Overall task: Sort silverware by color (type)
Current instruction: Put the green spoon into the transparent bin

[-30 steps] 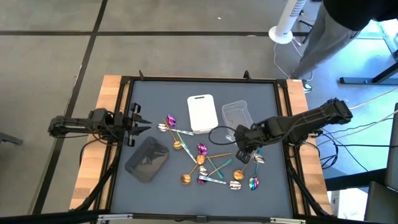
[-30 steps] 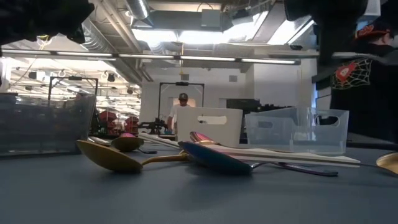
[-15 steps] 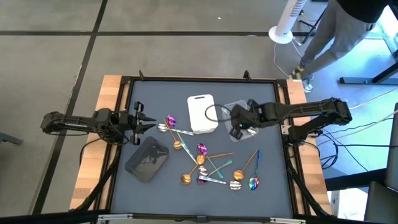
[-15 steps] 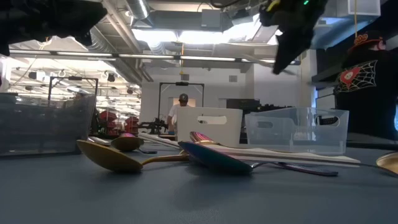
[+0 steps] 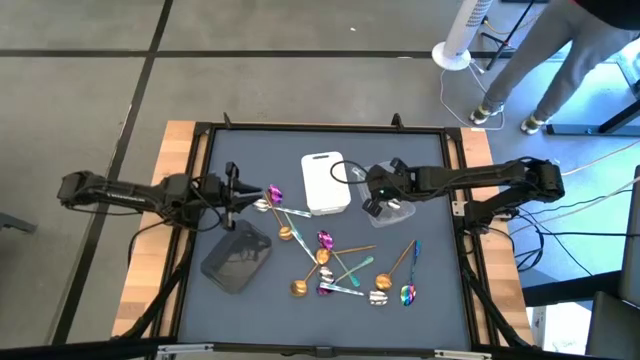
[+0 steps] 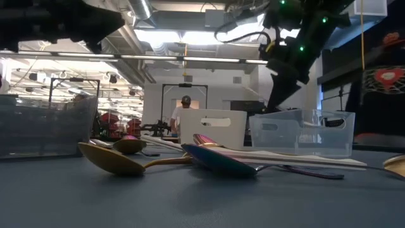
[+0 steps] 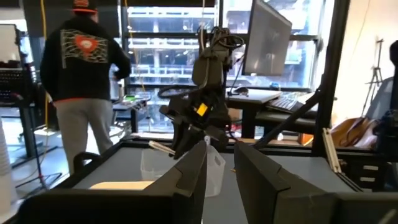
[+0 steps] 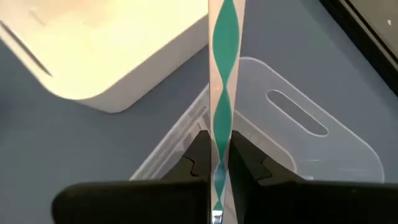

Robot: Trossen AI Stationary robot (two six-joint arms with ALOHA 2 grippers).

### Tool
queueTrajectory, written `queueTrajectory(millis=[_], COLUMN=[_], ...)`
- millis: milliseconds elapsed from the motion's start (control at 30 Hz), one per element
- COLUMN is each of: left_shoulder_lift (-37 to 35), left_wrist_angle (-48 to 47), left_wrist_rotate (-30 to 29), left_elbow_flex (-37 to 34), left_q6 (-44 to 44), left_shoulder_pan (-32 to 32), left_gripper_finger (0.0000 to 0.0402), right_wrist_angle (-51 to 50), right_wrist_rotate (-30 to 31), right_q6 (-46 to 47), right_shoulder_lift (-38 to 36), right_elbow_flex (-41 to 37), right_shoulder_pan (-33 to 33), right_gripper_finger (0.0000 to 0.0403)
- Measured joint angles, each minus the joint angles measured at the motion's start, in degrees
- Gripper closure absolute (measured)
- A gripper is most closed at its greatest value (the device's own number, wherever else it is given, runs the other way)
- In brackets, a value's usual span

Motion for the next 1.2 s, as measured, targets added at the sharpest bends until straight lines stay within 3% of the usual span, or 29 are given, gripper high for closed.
queueTrajectory(millis=[367, 733, 1200], left_shoulder_lift=[14.53, 27.27, 30.96], left_wrist_angle=[-3.42, -18.22, -18.15], left_wrist_rotate=[-1.25, 1.77, 3.28], left_elbow_flex=[10.24, 23.55, 25.22], left_q6=[-0.09, -4.11, -4.04], left_shoulder_pan=[0.03, 0.03, 0.03], left_gripper_finger=[0.0326, 0.0326, 0.0326], right_wrist_angle=[1.92, 1.86, 1.74], right_wrist_rotate=[0.03, 0.96, 0.95], right_q6=[0.00, 0.48, 0.63], right_shoulder_lift=[-0.01, -0.01, 0.00], right_elbow_flex=[-2.34, -2.35, -2.35], right_shoulder_pan=[-0.97, -0.97, -0.94], right_gripper_finger=[0.0386, 0.0386, 0.0386])
